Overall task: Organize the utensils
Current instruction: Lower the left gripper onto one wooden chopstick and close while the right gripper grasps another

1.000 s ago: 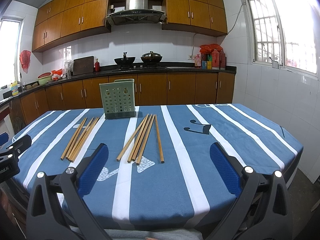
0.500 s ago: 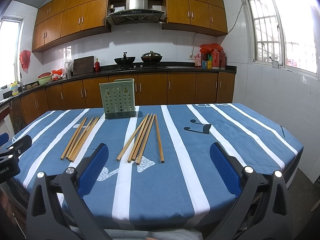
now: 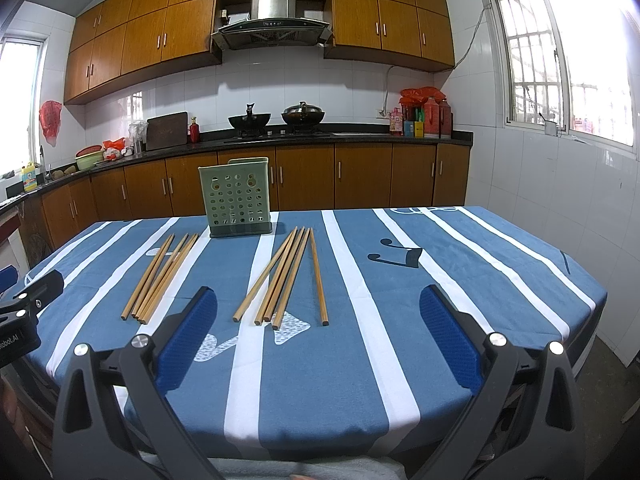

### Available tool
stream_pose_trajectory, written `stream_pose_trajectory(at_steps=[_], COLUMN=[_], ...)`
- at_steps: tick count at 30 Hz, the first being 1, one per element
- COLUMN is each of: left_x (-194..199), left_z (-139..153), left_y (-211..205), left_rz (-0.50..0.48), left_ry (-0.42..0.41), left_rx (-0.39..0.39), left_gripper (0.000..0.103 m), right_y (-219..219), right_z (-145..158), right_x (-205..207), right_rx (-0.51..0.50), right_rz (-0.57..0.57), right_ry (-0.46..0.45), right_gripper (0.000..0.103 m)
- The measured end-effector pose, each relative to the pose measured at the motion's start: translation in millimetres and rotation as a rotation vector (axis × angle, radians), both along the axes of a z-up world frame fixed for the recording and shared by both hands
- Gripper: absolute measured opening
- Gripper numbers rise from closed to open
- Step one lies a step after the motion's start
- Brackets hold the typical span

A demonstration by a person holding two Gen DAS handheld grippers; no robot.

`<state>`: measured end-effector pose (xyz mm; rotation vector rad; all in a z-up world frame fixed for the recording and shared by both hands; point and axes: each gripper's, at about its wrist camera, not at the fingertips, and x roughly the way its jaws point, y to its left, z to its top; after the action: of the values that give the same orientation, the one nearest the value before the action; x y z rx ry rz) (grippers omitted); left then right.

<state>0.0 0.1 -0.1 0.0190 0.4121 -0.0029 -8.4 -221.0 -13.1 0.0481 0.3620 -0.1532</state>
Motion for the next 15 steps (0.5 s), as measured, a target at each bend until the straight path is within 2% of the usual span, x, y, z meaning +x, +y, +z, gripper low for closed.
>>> stream_pose_trajectory(at_steps=[10, 15], left_x=[8, 22], left_z=[-4, -11], left_y=[-2, 7], left_rz=[0.020, 0.043], left_ry=[0.026, 0.069], left_rx=[0.012, 0.025], left_gripper=[0.101, 0.101], right_y=[-4, -12], right_z=[-3, -2], right_x=[3, 22], right_rx=[0.010, 0.036], right_rz=[0.002, 0.007], right_ry=[0.018, 0.056], right_gripper=[0.099, 0.099])
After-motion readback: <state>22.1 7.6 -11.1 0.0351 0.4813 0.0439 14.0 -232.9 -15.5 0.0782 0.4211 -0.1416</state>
